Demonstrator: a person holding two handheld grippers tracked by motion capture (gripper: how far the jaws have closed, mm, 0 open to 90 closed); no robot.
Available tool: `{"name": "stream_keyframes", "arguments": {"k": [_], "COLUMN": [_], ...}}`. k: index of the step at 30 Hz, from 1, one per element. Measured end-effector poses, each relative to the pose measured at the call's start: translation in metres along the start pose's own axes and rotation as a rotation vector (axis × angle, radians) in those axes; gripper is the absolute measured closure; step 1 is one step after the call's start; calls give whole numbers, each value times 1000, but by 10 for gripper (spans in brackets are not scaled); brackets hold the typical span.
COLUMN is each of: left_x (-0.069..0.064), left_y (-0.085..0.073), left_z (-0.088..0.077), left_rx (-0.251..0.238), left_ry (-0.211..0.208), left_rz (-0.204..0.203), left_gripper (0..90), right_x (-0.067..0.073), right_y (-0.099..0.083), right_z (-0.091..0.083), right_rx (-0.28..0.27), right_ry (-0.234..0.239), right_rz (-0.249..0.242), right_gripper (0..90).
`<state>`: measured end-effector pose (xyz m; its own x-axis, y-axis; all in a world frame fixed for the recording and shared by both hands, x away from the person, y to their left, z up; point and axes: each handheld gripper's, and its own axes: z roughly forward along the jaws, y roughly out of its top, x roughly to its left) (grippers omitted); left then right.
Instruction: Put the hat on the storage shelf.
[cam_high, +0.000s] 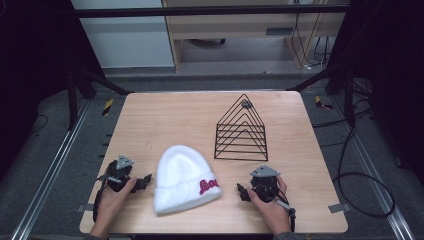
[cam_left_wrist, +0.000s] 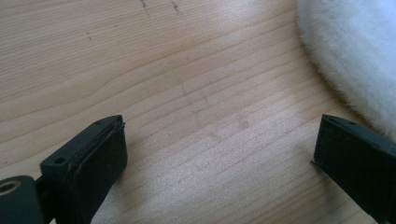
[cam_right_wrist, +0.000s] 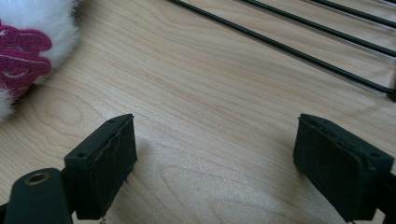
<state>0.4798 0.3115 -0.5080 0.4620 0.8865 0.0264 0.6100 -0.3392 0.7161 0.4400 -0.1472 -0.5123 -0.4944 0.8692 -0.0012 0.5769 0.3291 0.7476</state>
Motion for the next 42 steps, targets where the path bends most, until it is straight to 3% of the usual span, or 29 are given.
{"name": "stream_keyframes", "arguments": {"k": [5,10,13,14,15,17,18,22,25,28,34,42], "left_x": [1,1,0,-1,-1,-6,-6,-17,-26,-35,-43,-44], "left_y": [1,9,19,30,30,60,60,96,112,123,128,127], "left_z": [1,-4,-12,-17,-17,-25,-25,-28,-26,-24,-19,-4], "left_rx": [0,-21,-64,-89,-89,-120,-120,-132,-120,-67,-52,32], "left_ry": [-10,-18,-26,-27,-27,-54,-54,-79,-100,-111,-138,-188], "left_rz": [5,-1,-13,-12,-12,10,10,70,107,146,165,215], "left_gripper": [20,82,88,97,104,106,109,115,125,127,118,134], "right_x": [0,0,0,0,0,0,0,0,0,0,0,0], "right_y": [0,0,0,0,0,0,0,0,0,0,0,0], "right_z": [0,0,0,0,0,0,0,0,0,0,0,0], "right_rx": [0,0,0,0,0,0,0,0,0,-1,0,1], "right_ry": [-1,0,-1,0,0,0,0,0,1,1,0,-3], "right_rz": [0,0,0,0,0,0,0,-1,0,-2,-1,0], "right_gripper": [134,134,134,134,134,134,134,133,134,134,134,134]}}
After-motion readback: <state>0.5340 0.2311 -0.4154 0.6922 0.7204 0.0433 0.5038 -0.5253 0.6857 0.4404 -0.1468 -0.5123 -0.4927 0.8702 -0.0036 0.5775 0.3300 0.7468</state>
